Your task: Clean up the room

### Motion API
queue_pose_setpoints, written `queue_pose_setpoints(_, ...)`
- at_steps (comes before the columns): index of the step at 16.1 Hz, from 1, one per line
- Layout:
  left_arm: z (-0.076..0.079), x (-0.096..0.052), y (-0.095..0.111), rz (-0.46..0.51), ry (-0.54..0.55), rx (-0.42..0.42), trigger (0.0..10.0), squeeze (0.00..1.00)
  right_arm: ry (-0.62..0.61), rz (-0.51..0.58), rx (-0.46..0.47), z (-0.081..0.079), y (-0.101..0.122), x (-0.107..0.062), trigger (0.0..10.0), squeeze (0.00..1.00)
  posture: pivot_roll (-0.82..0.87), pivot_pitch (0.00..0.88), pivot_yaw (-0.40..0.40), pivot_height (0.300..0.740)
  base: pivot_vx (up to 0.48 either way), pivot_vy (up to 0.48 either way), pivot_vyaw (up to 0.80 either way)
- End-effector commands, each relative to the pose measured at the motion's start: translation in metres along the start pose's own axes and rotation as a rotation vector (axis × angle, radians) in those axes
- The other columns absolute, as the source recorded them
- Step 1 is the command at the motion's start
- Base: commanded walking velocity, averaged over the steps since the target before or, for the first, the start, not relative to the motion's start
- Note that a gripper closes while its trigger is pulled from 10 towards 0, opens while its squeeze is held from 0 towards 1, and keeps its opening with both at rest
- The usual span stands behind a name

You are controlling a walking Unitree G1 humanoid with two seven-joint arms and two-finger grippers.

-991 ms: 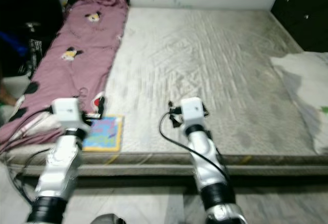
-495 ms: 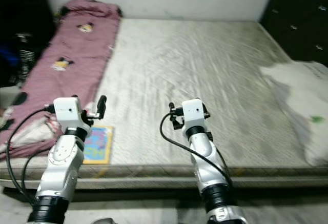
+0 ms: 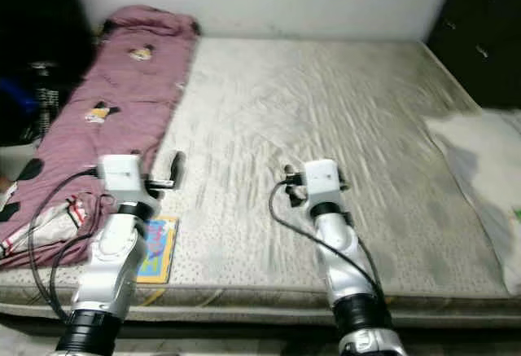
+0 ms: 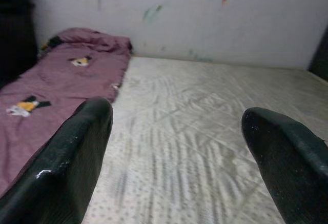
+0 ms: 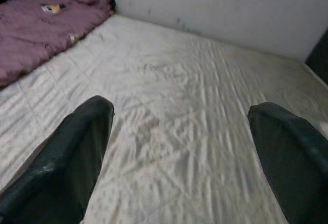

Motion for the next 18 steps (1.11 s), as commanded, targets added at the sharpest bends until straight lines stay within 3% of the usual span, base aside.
queue_pose_setpoints(1,-0.0185,-0.0024,-0.0052,-0.025,0.06,0.012,10.0,0.0,0.028,0.021,0.016,-0.0128,0.0076,0.0027,10.0,0.0,0.04,0.0,-0.011,0.74,0.0,0.0,0.0)
queue_pose_setpoints(6,-0.0221,-0.0017,-0.008,-0.039,0.086,0.0,10.0,0.0,0.023,0.013,0.024,-0.0117,0.0062,0.0032,10.0,0.0,0.04,0.0,-0.01,0.74,0.0,0.052,-0.08)
queue_pose_setpoints(18,-0.0161,-0.0013,-0.0084,-0.042,0.056,-0.018,10.0,0.0,0.037,0.005,0.013,-0.0128,0.0042,0.0037,10.0,0.0,0.04,0.0,-0.016,0.74,0.0,0.478,-0.04)
Point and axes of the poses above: a point about 5 cm out from each wrist's last joint towards the gripper, its own x axis pointing out of the wrist towards the gripper, its own y axis along the axis of the wrist's last joint, z = x × y, the point moved 6 cm from there along x, pointing out of the wrist towards the gripper, and after that the axes turned 1 degree about -x, right-handed, at the moved point
